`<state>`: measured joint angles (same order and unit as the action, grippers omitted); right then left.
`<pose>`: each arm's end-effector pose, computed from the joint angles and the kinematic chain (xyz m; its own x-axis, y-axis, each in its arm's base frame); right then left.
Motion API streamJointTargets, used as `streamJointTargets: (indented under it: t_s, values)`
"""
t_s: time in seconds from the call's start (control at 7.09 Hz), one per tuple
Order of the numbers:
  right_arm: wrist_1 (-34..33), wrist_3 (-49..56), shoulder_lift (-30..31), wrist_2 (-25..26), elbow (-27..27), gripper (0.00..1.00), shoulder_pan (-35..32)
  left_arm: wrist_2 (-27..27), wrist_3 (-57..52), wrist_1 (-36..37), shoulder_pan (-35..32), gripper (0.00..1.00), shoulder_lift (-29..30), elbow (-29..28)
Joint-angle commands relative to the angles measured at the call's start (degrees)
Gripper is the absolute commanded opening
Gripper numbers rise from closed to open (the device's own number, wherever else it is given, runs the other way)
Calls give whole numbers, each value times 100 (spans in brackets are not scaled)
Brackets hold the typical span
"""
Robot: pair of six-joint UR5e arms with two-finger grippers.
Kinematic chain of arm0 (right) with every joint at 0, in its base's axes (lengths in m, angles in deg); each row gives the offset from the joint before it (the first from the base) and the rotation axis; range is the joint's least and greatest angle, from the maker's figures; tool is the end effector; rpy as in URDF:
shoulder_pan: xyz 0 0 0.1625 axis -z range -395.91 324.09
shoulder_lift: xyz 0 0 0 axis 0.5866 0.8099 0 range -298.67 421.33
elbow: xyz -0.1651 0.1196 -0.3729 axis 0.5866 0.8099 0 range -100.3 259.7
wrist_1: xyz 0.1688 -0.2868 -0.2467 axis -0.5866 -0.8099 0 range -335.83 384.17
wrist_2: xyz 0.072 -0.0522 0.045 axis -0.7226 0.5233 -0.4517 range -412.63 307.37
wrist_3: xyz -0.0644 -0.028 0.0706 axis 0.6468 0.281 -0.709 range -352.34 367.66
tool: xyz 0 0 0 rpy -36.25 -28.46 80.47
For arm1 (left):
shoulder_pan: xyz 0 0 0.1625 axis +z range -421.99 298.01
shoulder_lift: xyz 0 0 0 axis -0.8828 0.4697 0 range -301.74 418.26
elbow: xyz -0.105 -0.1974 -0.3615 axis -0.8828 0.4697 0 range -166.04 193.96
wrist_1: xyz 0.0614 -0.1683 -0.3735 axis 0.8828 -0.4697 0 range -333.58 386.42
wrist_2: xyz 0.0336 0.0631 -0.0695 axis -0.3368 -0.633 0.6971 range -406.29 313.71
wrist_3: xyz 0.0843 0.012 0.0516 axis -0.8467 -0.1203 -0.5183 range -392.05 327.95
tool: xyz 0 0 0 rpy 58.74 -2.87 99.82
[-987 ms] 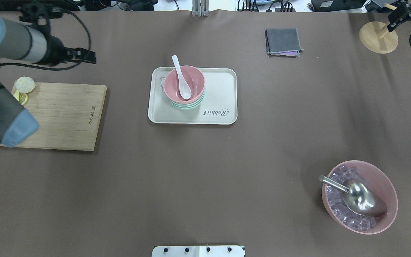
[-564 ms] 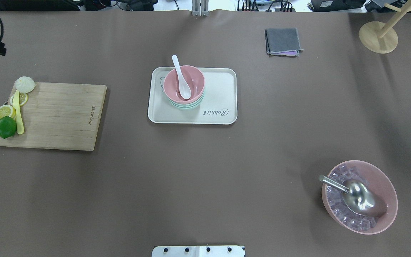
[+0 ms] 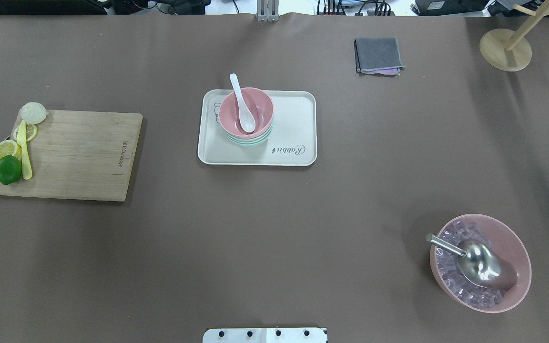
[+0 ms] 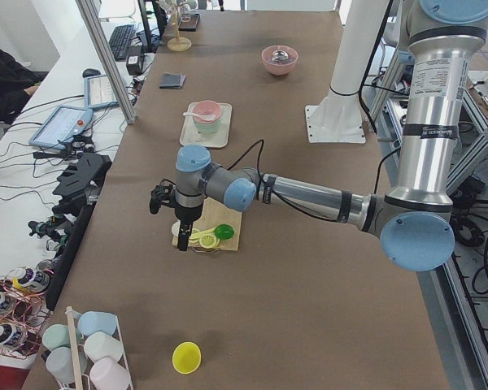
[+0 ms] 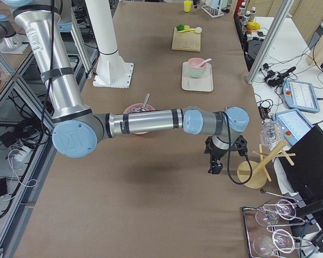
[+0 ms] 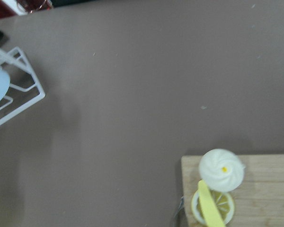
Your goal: Stack pink bowl on green and place spoon
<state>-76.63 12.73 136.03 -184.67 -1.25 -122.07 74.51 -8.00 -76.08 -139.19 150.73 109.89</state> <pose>0.0265 -0.5987 0.6114 0.7357 -0.0847 0.6720 0.1325 0.9910 -0.0202 0.0371 -0.5350 0.5742 0.8123 -0.0350 -0.5821 0.1360 0.9821 0.1307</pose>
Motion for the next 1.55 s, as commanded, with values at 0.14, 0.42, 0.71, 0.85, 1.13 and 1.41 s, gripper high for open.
streamJointTargets:
  t_s: [0.14,0.42,0.71,0.85,1.13,1.41]
  values:
    - [43,-190,18,-6,-9,100,-6,1524,-1307,727,-881,98,-114,-40]
    - [323,-626,53,-33,-17,100,-6,1412,-2112,1248,-1304,98,-80,-40]
    - [474,-840,71,-41,-9,100,-6,1403,-2124,1320,-1306,98,-176,-74]
    - [474,-832,97,-59,-9,100,-6,1403,-2106,1329,-1306,98,-193,-83]
    - [483,-840,97,-199,-17,100,-6,1412,-2089,1320,-1306,98,-202,-66]
    - [474,-832,97,-200,-35,100,-6,1412,-2080,1320,-1306,98,-202,-66]
